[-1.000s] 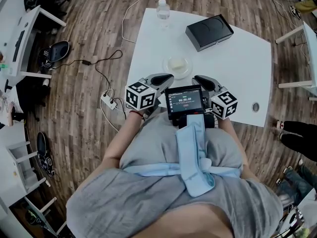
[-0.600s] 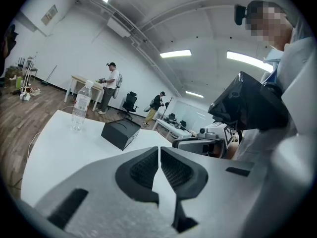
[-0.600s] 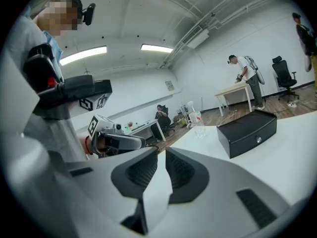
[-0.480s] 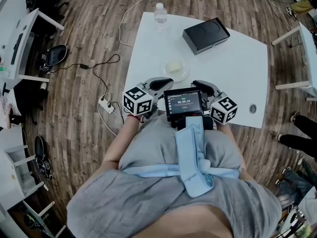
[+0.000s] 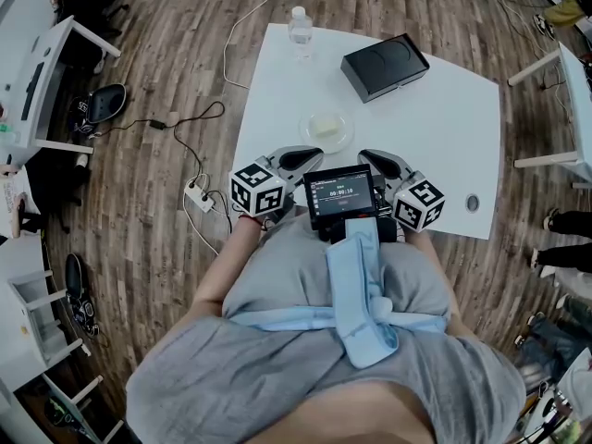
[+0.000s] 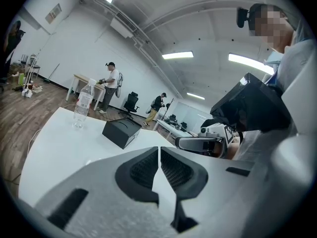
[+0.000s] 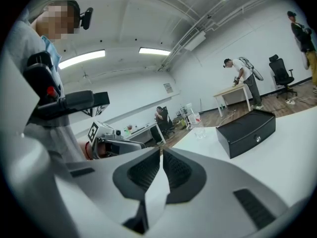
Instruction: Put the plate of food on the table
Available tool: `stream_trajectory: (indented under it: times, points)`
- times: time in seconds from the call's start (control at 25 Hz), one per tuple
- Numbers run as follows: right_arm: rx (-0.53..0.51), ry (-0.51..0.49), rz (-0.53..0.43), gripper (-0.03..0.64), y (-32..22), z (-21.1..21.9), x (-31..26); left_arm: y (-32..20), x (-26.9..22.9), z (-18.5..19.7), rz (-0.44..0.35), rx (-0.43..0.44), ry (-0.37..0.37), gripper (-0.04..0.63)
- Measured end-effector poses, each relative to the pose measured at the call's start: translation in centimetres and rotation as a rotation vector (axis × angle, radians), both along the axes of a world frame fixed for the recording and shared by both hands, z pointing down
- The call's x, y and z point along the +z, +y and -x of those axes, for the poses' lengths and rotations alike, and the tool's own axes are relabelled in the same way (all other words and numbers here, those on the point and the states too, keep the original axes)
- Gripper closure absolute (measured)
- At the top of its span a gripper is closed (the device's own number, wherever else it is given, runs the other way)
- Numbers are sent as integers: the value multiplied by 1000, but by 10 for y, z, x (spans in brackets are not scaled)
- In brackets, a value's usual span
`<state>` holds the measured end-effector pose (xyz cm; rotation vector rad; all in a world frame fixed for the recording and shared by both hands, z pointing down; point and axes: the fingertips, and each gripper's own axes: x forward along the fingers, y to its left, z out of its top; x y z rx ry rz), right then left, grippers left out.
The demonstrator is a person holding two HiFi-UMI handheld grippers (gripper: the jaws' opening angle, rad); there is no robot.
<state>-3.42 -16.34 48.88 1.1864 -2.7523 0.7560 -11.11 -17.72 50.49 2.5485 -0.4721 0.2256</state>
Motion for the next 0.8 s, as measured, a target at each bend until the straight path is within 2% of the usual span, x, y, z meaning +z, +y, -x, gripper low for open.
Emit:
stream_trajectory:
  times: [0.8]
  points:
    - [19,11,26,586,2,-6,3,-5,0,0,13,-12,3,568]
